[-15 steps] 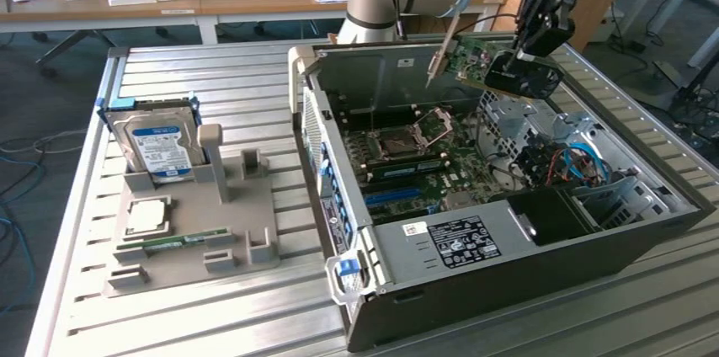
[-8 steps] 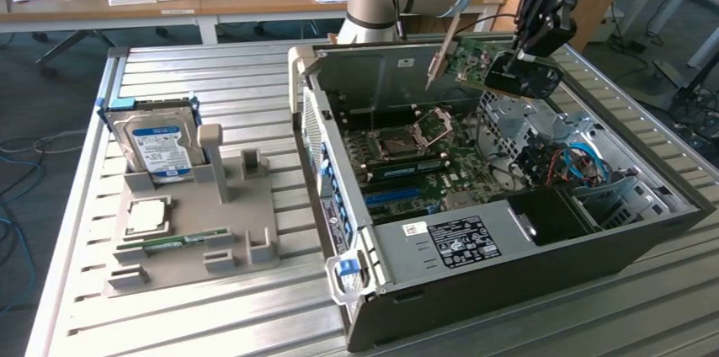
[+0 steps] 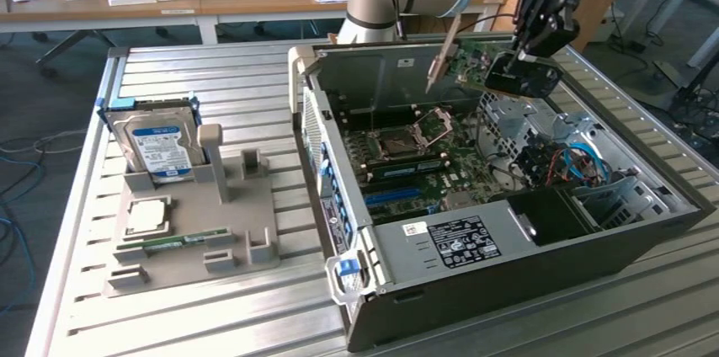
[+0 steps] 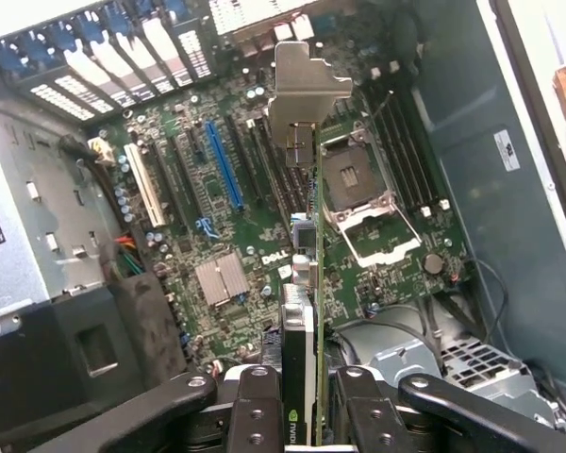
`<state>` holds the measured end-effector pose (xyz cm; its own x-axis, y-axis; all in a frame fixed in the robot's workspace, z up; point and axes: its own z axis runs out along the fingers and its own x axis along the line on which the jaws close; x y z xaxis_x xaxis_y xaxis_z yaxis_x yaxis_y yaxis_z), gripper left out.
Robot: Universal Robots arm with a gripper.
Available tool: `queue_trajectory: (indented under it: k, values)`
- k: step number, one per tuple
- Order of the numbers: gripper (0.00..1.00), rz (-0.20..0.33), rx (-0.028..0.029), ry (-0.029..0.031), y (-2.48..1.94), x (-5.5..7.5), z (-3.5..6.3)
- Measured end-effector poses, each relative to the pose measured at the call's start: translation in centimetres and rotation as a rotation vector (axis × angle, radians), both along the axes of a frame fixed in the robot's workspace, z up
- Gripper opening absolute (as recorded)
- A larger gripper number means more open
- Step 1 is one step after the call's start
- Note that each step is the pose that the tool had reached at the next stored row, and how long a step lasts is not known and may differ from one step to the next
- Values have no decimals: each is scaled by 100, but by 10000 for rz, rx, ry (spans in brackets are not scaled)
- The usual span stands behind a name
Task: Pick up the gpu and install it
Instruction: 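Insert the gpu into the slot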
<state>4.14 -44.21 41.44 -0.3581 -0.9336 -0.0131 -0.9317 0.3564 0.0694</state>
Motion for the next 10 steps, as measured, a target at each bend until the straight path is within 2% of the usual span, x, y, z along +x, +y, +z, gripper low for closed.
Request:
queue_trajectory:
  k: [10]
  values:
    - [26,1089,0,0,0,0,-4]
